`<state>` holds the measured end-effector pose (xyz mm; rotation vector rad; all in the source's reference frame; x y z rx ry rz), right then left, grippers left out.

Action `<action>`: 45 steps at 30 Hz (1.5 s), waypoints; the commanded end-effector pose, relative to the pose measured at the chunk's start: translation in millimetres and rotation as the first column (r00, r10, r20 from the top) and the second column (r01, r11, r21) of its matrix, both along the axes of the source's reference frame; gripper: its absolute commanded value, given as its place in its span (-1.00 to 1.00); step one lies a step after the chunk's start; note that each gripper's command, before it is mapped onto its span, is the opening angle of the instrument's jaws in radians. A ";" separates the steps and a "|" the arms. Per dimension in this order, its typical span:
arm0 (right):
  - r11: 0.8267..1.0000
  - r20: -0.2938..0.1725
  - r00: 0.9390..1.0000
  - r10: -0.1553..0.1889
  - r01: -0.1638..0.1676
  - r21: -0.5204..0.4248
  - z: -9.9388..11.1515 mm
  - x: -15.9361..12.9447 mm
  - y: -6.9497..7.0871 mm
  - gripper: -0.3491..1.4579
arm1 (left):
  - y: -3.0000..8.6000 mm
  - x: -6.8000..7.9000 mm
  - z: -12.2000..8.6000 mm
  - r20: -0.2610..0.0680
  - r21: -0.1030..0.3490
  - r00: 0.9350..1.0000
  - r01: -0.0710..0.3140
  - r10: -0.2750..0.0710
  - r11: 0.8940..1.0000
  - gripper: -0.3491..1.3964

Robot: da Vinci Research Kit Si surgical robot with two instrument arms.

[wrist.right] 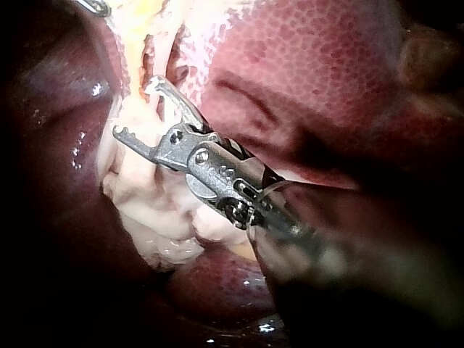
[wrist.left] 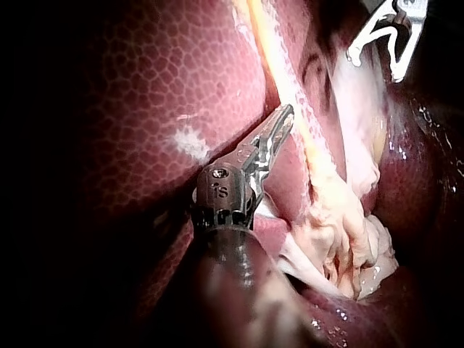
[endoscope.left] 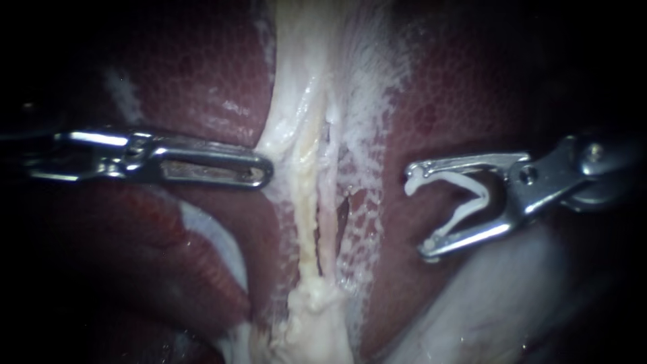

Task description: Clipping first clip left tube

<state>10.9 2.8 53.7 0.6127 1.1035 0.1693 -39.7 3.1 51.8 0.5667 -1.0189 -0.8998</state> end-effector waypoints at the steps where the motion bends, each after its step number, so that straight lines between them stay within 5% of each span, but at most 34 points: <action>1: 1.000 0.003 1.000 -0.004 0.004 0.019 0.4 0.4 -0.4 0.05 | 0.1 0.3 -0.6 0.009 -0.002 1.000 0.011 -0.011 1.000 -1.00; 6: 0.998 0.017 1.000 -0.007 0.005 0.070 2.3 2.4 -2.2 0.05 | 0.0 1.2 -3.1 0.018 0.000 1.000 0.025 -0.025 1.000 -1.00; 13: 0.994 0.027 1.000 -0.013 0.010 0.106 3.8 4.4 -3.8 0.04 | -0.3 1.1 -3.6 0.019 0.005 0.999 0.032 -0.032 0.999 -1.00; 30: 0.991 0.040 0.999 -0.014 0.009 0.135 6.6 8.0 -4.6 0.02 | -0.5 1.0 -4.2 0.017 0.005 0.999 0.035 -0.035 0.999 -1.00; 45: 0.985 0.024 0.997 -0.070 0.065 0.159 9.4 11.0 -5.9 0.00 | -0.6 0.9 -4.3 0.017 0.005 0.999 0.035 -0.035 0.999 -1.00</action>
